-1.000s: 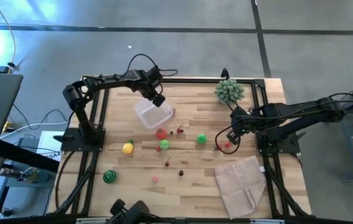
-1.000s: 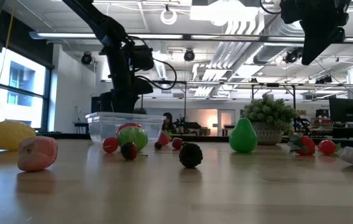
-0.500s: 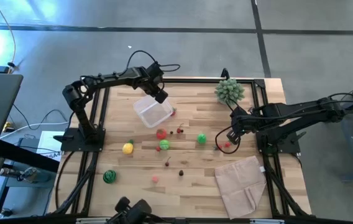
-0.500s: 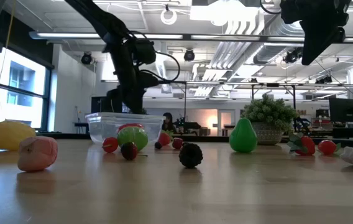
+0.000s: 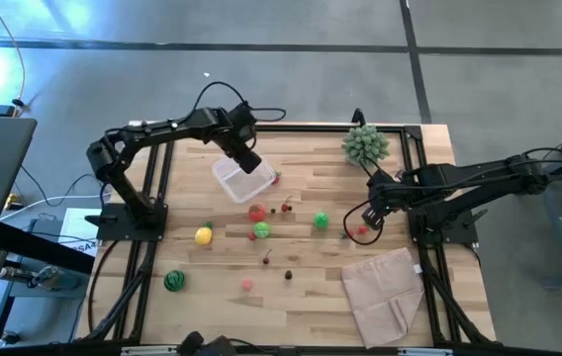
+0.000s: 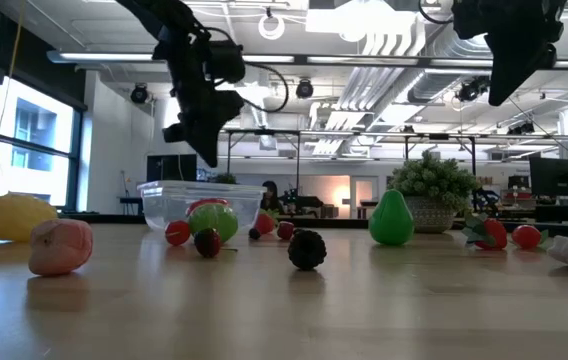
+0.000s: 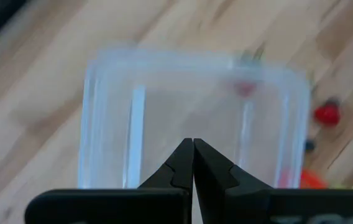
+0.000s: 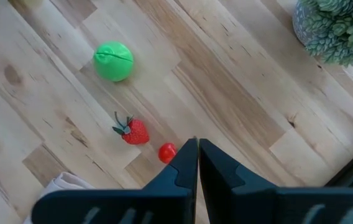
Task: Pick and placing Produce into tupperware
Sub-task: Move the transparent bin to the center of the table
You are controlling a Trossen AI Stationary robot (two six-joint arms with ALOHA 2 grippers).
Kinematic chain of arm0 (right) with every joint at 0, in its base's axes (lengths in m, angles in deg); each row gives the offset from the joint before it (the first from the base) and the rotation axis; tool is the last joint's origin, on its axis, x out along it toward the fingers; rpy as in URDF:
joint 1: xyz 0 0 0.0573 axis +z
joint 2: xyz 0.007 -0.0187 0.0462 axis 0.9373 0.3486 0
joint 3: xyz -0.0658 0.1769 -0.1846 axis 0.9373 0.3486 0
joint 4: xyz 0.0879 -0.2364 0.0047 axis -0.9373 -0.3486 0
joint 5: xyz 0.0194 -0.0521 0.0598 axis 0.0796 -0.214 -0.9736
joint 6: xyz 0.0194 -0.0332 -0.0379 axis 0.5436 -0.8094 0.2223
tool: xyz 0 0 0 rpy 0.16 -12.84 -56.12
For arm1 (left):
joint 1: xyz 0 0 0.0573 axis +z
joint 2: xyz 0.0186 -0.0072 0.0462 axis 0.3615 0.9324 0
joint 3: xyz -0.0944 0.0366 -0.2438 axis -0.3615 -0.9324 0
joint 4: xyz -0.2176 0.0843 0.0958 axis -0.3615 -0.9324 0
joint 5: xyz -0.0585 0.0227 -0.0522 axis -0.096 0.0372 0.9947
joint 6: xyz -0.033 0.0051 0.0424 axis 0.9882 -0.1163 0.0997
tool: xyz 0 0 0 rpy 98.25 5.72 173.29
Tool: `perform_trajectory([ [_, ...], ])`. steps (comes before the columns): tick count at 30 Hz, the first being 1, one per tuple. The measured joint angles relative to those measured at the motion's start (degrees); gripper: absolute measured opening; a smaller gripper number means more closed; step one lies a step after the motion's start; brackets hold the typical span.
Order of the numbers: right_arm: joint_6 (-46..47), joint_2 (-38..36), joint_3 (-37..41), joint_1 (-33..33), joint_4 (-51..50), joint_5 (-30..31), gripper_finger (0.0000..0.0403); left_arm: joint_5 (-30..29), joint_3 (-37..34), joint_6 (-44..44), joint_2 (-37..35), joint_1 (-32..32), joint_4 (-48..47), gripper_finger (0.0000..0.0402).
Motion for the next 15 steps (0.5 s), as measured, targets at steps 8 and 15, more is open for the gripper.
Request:
perform_trajectory([
  [8, -0.5, 0.0, 0.0, 0.0, 0.3, 0.3, 0.0007, -4.0, -0.8, 1.6, 4.3, -8.5, 4.3, 0.0],
  [15, -0.5, 0.0, 0.0, 0.0, 0.3, 0.1, 0.0007, -1.5, -0.8, 4.2, 8.4, -12.3, 8.4, 0.0],
])
